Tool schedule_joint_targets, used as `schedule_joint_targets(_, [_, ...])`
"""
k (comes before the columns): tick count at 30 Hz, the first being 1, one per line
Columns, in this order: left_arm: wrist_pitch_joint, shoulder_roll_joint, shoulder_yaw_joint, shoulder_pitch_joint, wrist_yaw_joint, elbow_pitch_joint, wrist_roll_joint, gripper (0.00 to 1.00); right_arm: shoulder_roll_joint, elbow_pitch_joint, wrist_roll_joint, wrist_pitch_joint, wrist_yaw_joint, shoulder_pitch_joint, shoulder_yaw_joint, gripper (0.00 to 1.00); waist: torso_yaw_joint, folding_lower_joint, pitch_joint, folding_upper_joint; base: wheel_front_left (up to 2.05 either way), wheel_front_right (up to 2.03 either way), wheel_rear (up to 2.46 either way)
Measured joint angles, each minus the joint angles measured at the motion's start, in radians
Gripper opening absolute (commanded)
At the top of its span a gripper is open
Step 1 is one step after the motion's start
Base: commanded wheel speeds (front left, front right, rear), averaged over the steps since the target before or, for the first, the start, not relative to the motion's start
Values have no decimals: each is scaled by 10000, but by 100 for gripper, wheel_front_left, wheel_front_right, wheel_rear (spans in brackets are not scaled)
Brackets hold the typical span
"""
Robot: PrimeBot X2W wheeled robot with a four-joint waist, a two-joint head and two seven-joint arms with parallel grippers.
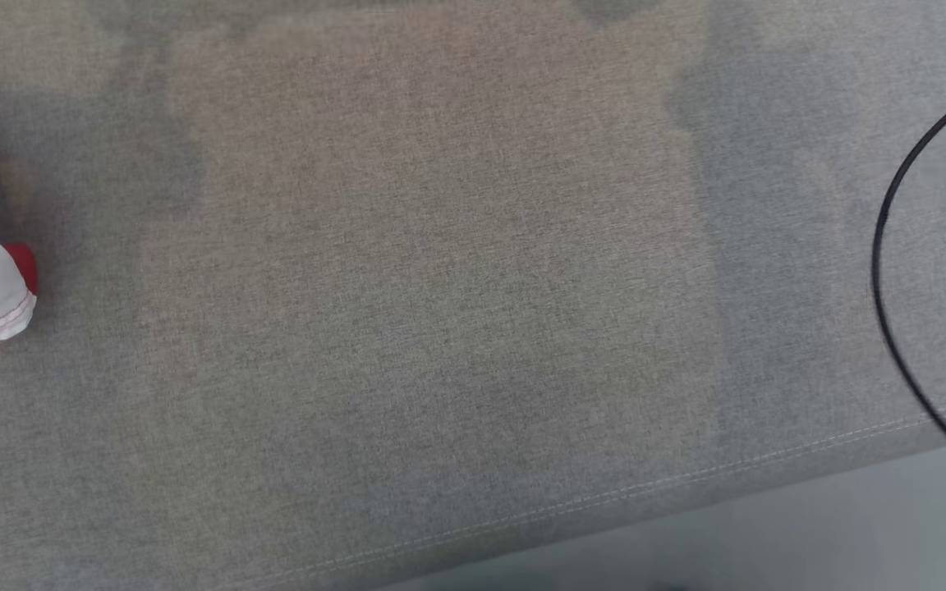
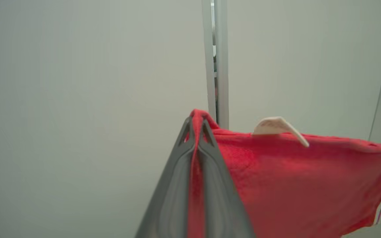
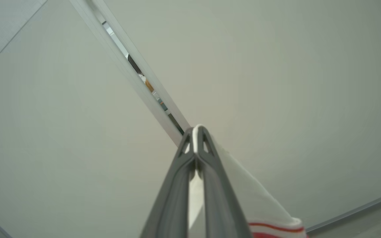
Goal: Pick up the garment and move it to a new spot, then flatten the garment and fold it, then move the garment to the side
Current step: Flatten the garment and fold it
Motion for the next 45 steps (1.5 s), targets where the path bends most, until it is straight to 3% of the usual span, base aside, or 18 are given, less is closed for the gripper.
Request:
schedule_joint_targets(5, [-871,-945,495,-1233,299,938,-115,0,-512,-755,-1685,-17,0,-621,-1697,0,123,0,317,0,0,0,0])
schedule_joint_targets(8, [-1110,-1494,541,-1585,270,1298,-240,0,-173,-1423,-2851,-23,0,-489,-2654,0,211,-1,555,0,0,0,0])
schedule_joint_targets(14, [-1442,-1710,520,-1518,86,2033,-326,0,531,-1931,-4537,-31,0,274,-3676,0,345,-1,1138,0,0,0,0])
schedule_joint_targets(18, [-1538,-1789,587,-1251,10,2414,-585,0,746,-1923,-5012,-31,0,337,-3718,0,402,0,1539,0,0,0,0])
schedule_joint_targets(24, [-1668,-1785,644,-577,-31,2215,-811,0,826,-1636,-4861,-31,0,688,-2167,0,531,-1,1883,0,0,0,0])
schedule_joint_targets(30, [-1710,-1258,1350,969,-35,326,-1448,0,828,-2778,-2947,188,0,2030,253,0,633,-1,1621,0,0,0,0])
schedule_joint_targets(35, [-1718,-867,2217,3578,-36,-1214,-2013,0,-253,-4148,-1285,433,2,4083,1530,0,644,-1,1113,0,0,0,0])
schedule_joint_targets(39, [-1718,-631,3114,5604,-44,-2316,-1864,0,-1060,-5198,-263,485,2,5812,2316,0,668,-3,552,0,0,0,0])
schedule_joint_targets(45, [-1718,-844,4163,8986,-42,-3762,-1267,0,-1781,-6357,832,295,2,8328,2959,0,677,-3,-472,0,0,0,0])
